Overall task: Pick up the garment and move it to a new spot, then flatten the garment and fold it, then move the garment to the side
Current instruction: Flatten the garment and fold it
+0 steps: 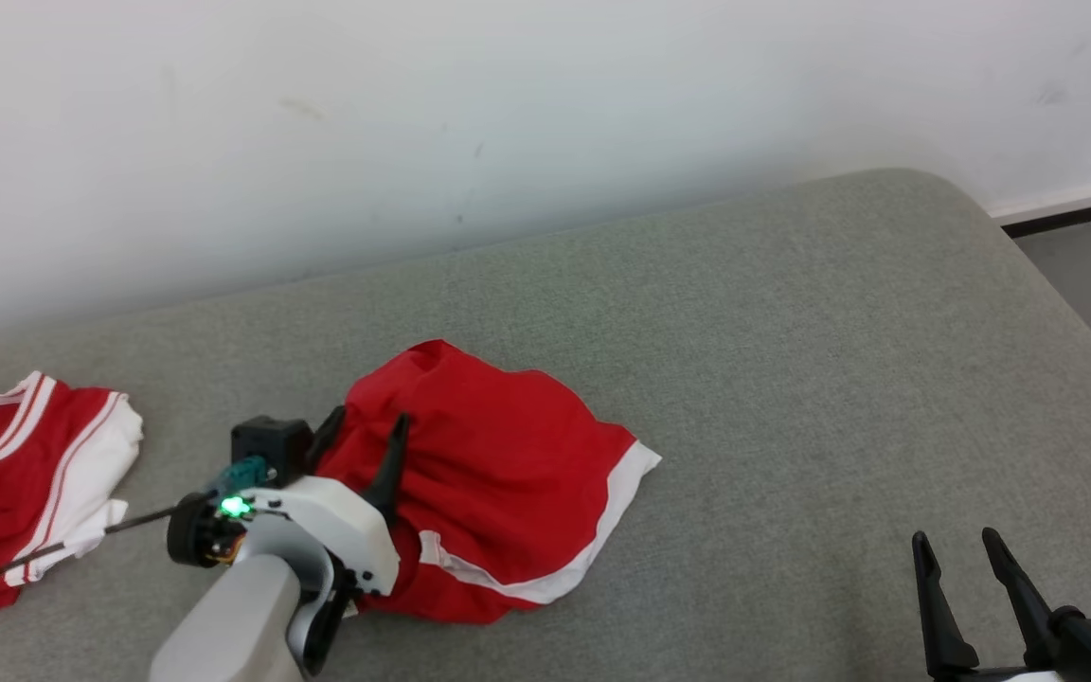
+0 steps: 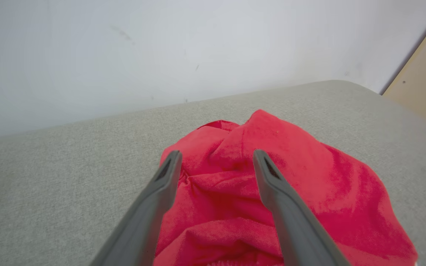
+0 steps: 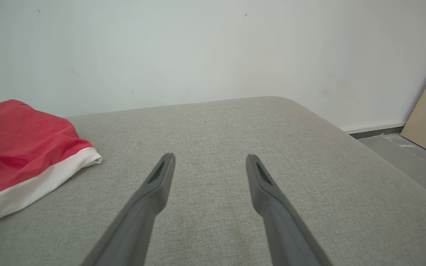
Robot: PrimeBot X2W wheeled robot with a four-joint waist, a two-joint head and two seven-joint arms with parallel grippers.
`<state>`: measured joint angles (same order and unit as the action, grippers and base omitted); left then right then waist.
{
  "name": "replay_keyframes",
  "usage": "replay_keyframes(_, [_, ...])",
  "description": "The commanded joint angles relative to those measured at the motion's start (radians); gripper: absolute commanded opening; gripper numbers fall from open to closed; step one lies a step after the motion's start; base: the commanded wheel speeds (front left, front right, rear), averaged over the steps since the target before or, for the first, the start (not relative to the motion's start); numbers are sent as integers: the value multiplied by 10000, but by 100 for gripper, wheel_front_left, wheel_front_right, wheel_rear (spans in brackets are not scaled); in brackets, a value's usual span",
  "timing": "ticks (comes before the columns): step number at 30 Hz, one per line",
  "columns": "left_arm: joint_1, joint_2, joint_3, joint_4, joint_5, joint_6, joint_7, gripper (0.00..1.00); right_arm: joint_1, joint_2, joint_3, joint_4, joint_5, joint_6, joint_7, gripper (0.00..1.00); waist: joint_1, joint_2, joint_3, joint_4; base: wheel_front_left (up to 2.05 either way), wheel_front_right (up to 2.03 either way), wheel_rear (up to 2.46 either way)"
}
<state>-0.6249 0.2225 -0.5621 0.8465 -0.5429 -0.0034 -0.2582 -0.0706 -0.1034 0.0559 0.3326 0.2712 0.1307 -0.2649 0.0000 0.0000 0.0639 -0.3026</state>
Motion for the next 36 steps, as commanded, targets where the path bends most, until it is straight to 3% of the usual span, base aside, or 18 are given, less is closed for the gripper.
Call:
replay_keyframes(1, [287,-41,82,-212,-56,62,-71,100,137,-107,-55,-8,-112,1,10,100,0,0,-223,220,0,0,0])
replay_keyframes(10, [2988,-98,1228,-4059,906,938,-60,100,486,-249,-690,-419,-167,1,10,100,0,0,-640,932,0,0,0])
replay_keyframes(17, [5207,-472,2407,-5692,1683,1255,-61,100,800,-535,-711,-485,-574,1,10,100,0,0,-903,1371,0,0,0])
replay_keyframes(26, [7215,-1126,3739,-6765,2811,766,-62,100,949,-680,-521,-240,-765,1,10,100,0,0,-1185,1712,0,0,0])
replay_keyframes(36, [8032,-1626,4482,-6772,3605,-40,-62,100,1003,-349,-492,332,-788,1,12,100,0,0,-1478,1887,0,0,0])
